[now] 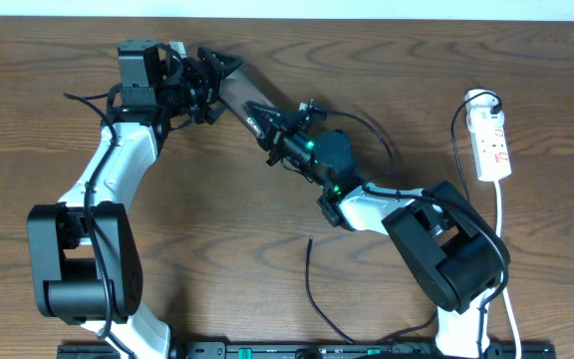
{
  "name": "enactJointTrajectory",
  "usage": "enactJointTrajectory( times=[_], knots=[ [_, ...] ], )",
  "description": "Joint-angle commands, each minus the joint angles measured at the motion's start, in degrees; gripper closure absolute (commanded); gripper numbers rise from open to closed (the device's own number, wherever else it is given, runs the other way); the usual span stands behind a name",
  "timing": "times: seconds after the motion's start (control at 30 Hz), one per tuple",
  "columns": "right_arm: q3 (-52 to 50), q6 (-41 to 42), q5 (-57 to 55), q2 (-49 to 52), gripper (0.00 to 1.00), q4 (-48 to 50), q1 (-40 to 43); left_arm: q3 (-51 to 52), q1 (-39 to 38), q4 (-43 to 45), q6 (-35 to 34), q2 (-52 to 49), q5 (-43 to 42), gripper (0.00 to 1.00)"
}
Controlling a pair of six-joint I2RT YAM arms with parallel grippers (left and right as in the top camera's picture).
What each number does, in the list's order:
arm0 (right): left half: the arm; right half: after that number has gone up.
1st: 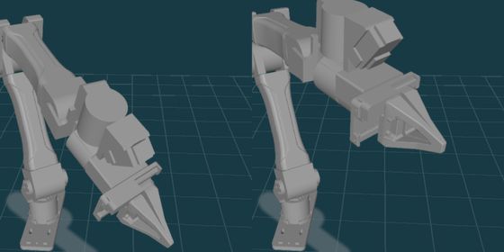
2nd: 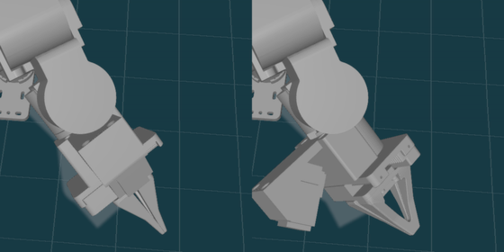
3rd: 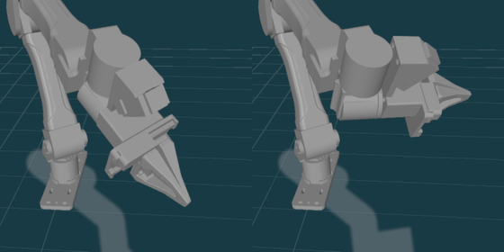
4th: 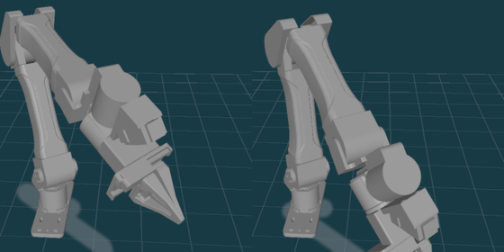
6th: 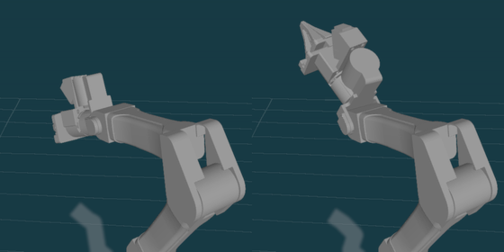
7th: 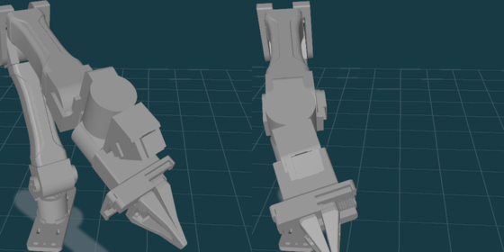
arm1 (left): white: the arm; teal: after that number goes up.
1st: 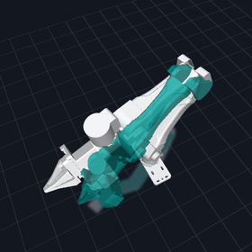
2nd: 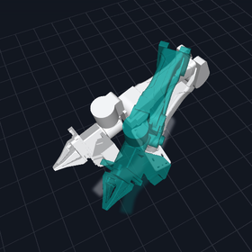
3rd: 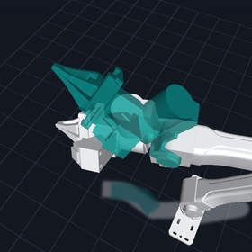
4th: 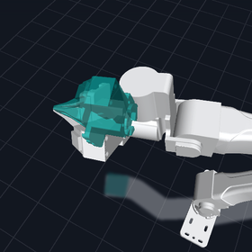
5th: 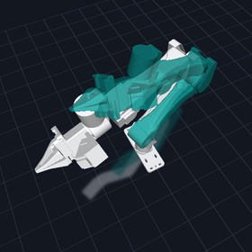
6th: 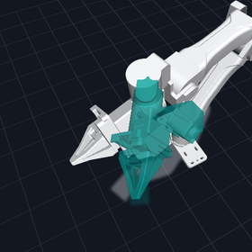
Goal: Plug charger to phone and switch on socket
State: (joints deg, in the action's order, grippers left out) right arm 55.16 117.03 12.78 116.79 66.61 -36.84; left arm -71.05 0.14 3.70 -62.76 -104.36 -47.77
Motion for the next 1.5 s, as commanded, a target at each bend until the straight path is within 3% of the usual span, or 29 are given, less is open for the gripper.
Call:
enactJointTrajectory(
  times=[0.0, 0.17, 0.4, 0.7, 1.47],
  knots=[
    [0.6, 0.5, -1.2, -0.4, 0.99, 0.3, -0.4, -0.4, -0.1, 0.3, 1.2, 0.5, 1.4, 0.15],
    [0.6, 0.5, 0.3, -0.4, 0.98, 0.1, -0.4, -0.4, -0.1, 0.3, 1.7, 0.5, 2.2, 0.19],
    [0.6, 0.5, 0.4, -0.4, 0.99, -0.5, -1.2, -0.4, -0.1, 0.3, 1.7, 0.5, 2.2, 0.55],
    [0.6, 0.5, 0.4, -0.4, 0.98, -0.7, -1.4, -0.4, -0.1, -0.2, 4.3, 0.5, 2.2, 0.58],
    [0.6, 0.5, -0.5, -0.4, 0.98, -0.9, -2.3, -0.4, -1.9, -0.2, 5.6, 0.5, 3.9, 0.87]
  ],
)
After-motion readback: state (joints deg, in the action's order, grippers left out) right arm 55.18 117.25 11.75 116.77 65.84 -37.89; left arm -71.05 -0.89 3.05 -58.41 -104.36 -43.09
